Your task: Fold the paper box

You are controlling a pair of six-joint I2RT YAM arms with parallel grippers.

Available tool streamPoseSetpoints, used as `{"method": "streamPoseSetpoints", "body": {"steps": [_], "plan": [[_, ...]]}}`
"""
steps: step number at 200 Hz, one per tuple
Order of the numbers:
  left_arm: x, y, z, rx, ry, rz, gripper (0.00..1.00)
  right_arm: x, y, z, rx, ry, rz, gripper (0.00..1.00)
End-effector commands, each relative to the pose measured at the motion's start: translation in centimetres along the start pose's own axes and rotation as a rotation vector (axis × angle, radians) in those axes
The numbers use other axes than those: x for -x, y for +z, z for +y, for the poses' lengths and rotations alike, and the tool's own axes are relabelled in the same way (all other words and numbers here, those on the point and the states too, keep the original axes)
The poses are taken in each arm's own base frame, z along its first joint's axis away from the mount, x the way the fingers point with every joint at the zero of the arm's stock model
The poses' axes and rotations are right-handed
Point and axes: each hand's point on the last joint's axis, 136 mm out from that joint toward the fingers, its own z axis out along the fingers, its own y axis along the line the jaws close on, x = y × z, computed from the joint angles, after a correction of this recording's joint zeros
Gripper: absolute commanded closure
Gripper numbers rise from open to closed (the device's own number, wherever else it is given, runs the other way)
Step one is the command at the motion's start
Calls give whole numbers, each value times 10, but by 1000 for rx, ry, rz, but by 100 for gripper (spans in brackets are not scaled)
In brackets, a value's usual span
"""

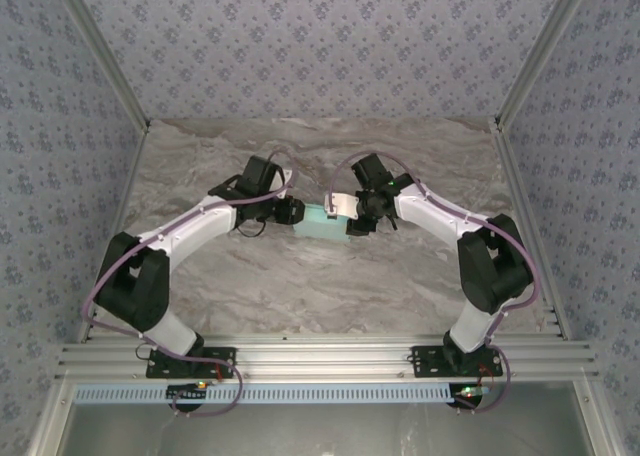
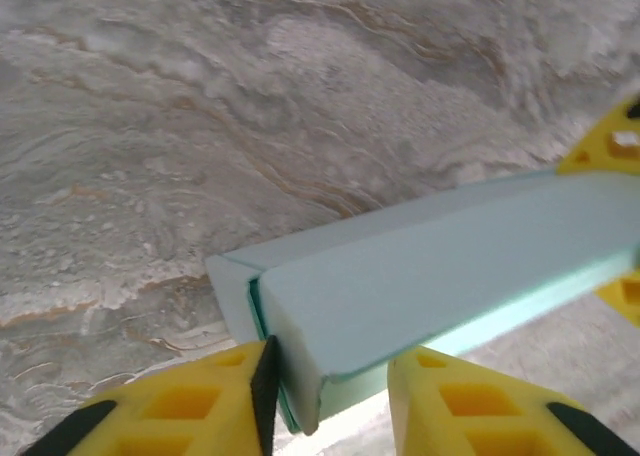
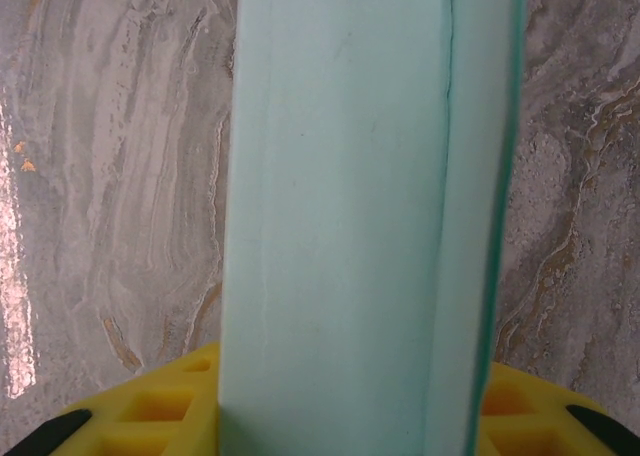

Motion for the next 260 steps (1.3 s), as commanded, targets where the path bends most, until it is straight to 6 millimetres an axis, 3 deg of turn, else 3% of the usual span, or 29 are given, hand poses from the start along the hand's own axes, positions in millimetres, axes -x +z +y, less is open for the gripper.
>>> {"method": "streamPoseSetpoints", "body": {"steps": [1,15,42,45,50,54,75,88,100,103,121,147,173,182,189,229,260], "plan": [[6,-29,-18,-187,-2,-19,55,-47,30,49,186,-18,180,61],[20,-47,-24,-244,27,-100,40,-47,30,50,190,-27,175,61],[43,-78,-28,-221,209,-311,28,-48,31,56,213,-42,171,61],[46,-81,-26,-202,222,-354,22,-48,31,56,213,-43,170,61],[48,-84,-21,-178,237,-422,4,-48,32,57,215,-47,167,61],[50,-88,-18,-157,251,-486,1,-48,32,57,218,-47,166,62],[49,-107,2,-39,300,-787,1,-45,33,58,223,-58,147,61],[38,-105,3,-25,415,-856,1,-43,33,59,241,-70,145,62],[19,-84,-8,-76,592,-786,1,-46,33,67,281,-85,149,61],[13,-79,-10,-98,616,-759,1,-39,30,59,263,-98,132,61],[-9,-53,-17,-160,794,-654,1,-35,27,64,306,-119,99,61],[-23,-35,-23,-211,914,-642,1,-28,22,72,345,-143,46,61],[-39,-11,-17,-181,1051,-534,1,-26,18,79,379,-165,23,62],[-46,-3,-17,-167,1120,-512,12,-26,16,79,386,-171,15,62],[-50,2,-18,-159,1153,-508,13,-25,15,81,391,-174,4,62],[-51,8,-28,-128,1203,-570,18,-23,10,80,400,-185,-20,62],[-44,-2,-34,-110,1230,-646,19,-24,1,81,427,-180,-40,62]]}}
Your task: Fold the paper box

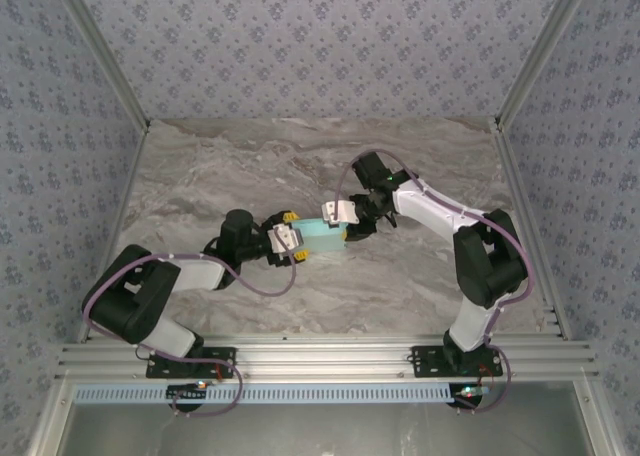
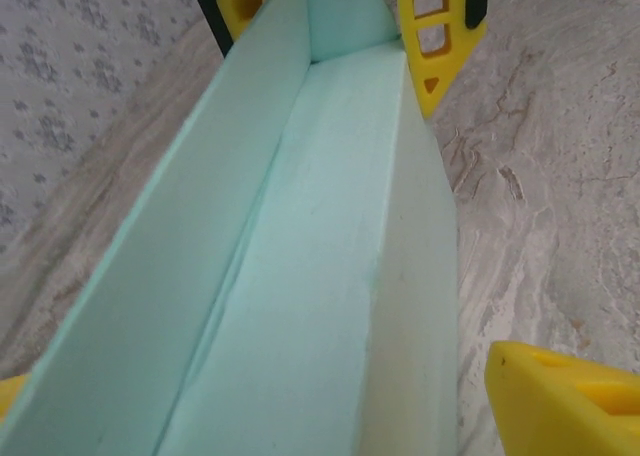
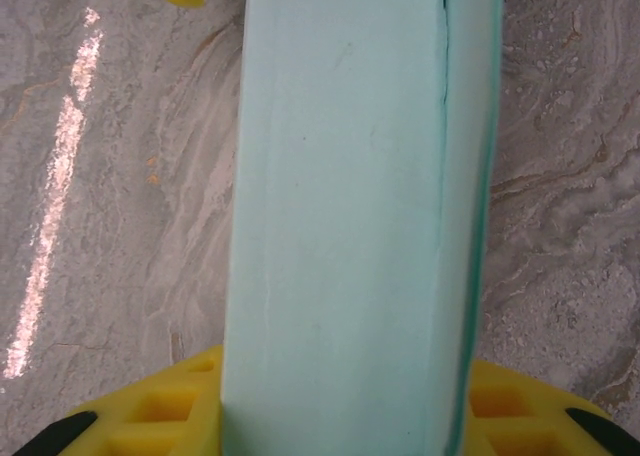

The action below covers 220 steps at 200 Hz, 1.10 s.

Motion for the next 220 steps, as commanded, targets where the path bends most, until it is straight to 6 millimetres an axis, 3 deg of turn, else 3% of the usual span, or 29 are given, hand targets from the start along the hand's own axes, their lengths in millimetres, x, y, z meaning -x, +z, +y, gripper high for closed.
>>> {"method": "streamPoseSetpoints", "body": {"steps": [1,45,112,179,203,220], "plan": [[17,-4,5,44,95,-76,19,-29,7,62,262,48,68,62],[25,-9,-7,-47,126,-78,29,-43,-2,62,264,52,122,62],[40,-15,-9,-46,159,-119,33,-55,-4,59,244,70,195,63],[31,-11,-31,-119,201,-52,46,-59,-1,50,203,116,207,64],[28,-9,-33,-128,212,-31,57,-59,0,47,187,129,204,66],[23,-8,-36,-138,231,-5,58,-58,0,42,164,146,195,65]]}}
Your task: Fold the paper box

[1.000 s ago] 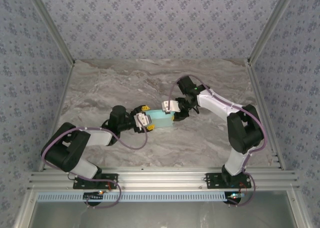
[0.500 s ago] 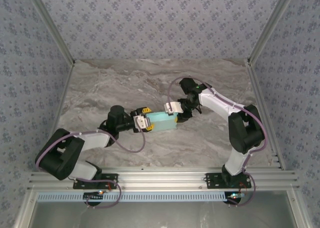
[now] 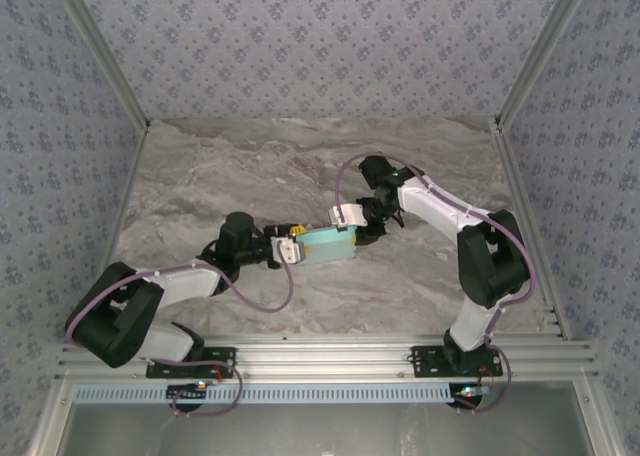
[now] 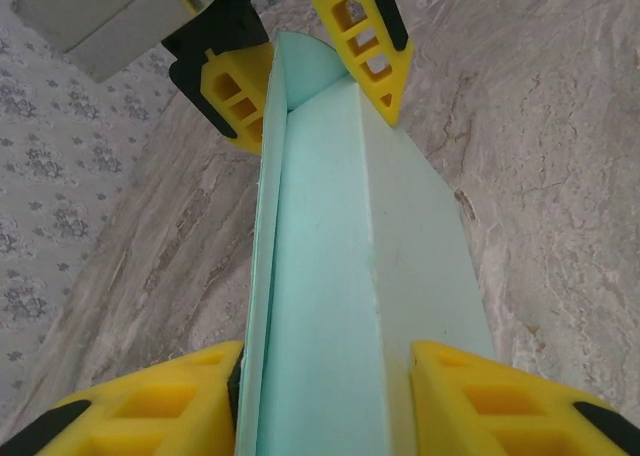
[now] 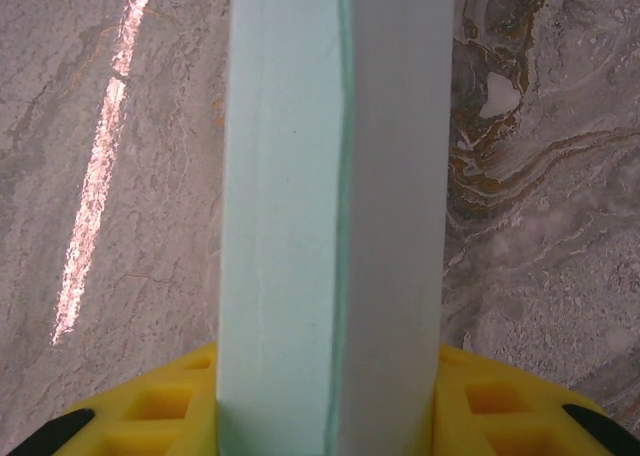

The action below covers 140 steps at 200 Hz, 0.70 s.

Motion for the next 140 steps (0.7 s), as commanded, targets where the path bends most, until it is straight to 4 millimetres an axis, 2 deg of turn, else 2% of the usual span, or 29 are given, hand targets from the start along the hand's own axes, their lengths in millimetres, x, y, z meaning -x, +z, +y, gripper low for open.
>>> {"method": "streamPoseSetpoints", "body": {"steps": [1,42,44,54,94,140], "plan": [[0,3,-18,-83,29,21,58,-40,15,25,95,141,145,65],[-18,12,-30,-113,41,87,59,-30,12,14,7,121,86,60],[-18,12,-30,-114,40,88,60,-33,16,21,19,122,88,60],[-20,13,-31,-119,34,93,62,-31,16,24,-2,93,59,58],[-28,17,-33,-128,3,118,62,-21,5,14,-191,3,6,55],[-41,27,-36,-156,-73,150,66,-3,-9,16,-189,-10,-113,49]]}}
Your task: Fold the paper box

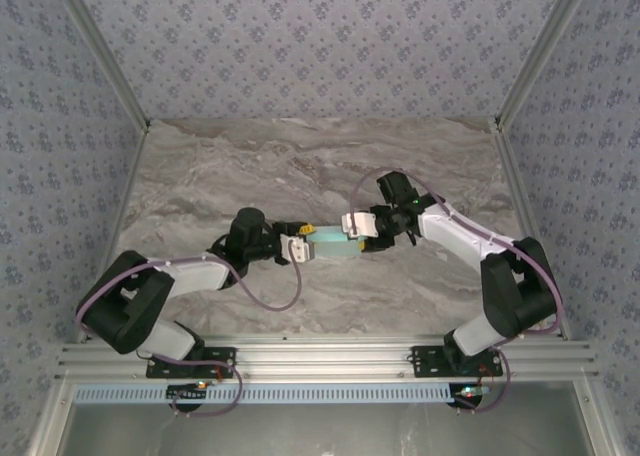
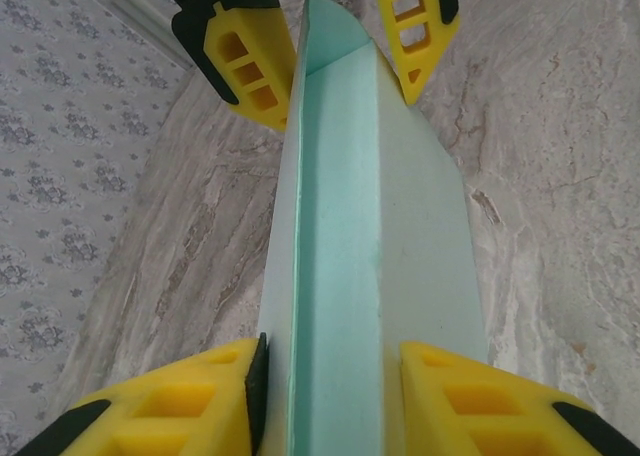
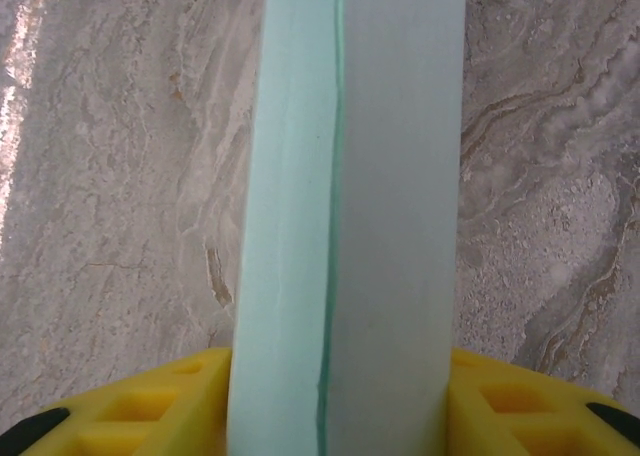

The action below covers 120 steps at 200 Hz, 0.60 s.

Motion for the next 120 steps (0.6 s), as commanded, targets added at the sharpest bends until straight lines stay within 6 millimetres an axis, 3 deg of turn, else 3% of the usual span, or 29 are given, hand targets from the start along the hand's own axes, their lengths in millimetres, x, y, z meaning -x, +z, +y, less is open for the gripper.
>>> {"method": "streamPoseSetpoints", "body": {"steps": [1,11,12,14,18,64,93,108,120], "plan": [[-38,6,-43,-149,-152,123,66,10,-2,7,33,-3,-70,48],[-42,9,-41,-153,-185,124,66,15,-5,6,33,3,-106,38],[-43,9,-41,-153,-189,124,66,15,-5,5,32,3,-110,32],[-44,10,-40,-150,-193,125,66,16,-6,5,31,4,-116,9],[-45,11,-39,-153,-203,124,65,18,-6,4,29,5,-127,1],[-52,18,-39,-180,-248,141,65,27,-24,-4,-37,41,-221,0],[-51,19,-39,-191,-253,143,65,38,-59,-37,-256,183,-350,0],[-53,19,-39,-199,-254,155,65,35,-90,-76,-449,496,-413,0],[-53,19,-40,-206,-258,163,65,9,-118,-106,-590,915,-423,0]]}}
